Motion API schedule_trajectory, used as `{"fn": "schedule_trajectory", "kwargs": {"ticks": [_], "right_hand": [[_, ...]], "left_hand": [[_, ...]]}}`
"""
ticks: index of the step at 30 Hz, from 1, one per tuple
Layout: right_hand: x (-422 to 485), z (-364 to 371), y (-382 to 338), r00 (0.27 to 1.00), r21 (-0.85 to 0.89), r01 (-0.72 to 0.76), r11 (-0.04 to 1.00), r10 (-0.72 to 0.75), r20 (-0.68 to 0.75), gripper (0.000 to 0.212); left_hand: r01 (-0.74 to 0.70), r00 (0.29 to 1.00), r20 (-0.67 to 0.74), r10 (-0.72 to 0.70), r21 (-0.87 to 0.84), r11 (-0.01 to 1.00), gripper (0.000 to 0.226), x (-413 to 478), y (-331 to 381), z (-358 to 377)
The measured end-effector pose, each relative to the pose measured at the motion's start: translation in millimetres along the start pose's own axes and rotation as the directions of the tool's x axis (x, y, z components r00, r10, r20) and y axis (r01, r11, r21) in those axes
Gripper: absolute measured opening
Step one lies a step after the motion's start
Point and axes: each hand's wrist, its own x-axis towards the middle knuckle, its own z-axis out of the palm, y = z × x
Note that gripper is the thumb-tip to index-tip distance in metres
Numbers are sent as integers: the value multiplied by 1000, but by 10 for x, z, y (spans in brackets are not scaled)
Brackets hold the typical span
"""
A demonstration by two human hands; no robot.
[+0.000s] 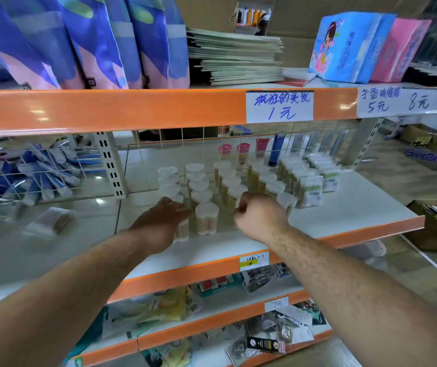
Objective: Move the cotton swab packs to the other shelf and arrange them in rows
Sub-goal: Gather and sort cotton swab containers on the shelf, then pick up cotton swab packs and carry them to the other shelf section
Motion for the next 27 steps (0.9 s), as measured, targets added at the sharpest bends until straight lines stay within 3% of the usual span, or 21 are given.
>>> {"fn": "schedule_trajectory", "kwargs": {"ticks": [3,8,12,18,24,27], "right_hand": [[4,-19,-8,1000,-4,1,1000,-1,6,15],[-8,-55,-99,998,-57,64,996,-64,15,18],[-37,-26,-302,974,-108,223,969,-216,70,33],[-158,127,-1032,832,70,493,867,-494,254,55],[-452,174,-1988,668,153,686,711,-699,254,55],[-594,259,-2436,602,135,753,644,-757,255,53]], "left_hand": [[19,1000,6,-19,-11,1000,56,-3,-24,40],[112,993,33,-110,-75,991,77,-93,45,-32],[181,979,101,-179,-15,983,78,-292,48,-150],[379,917,132,-378,17,925,86,-931,-134,-324],[602,787,105,-608,82,794,74,-1959,-474,-513],[686,720,86,-689,66,725,81,-2448,-689,-602]]}}
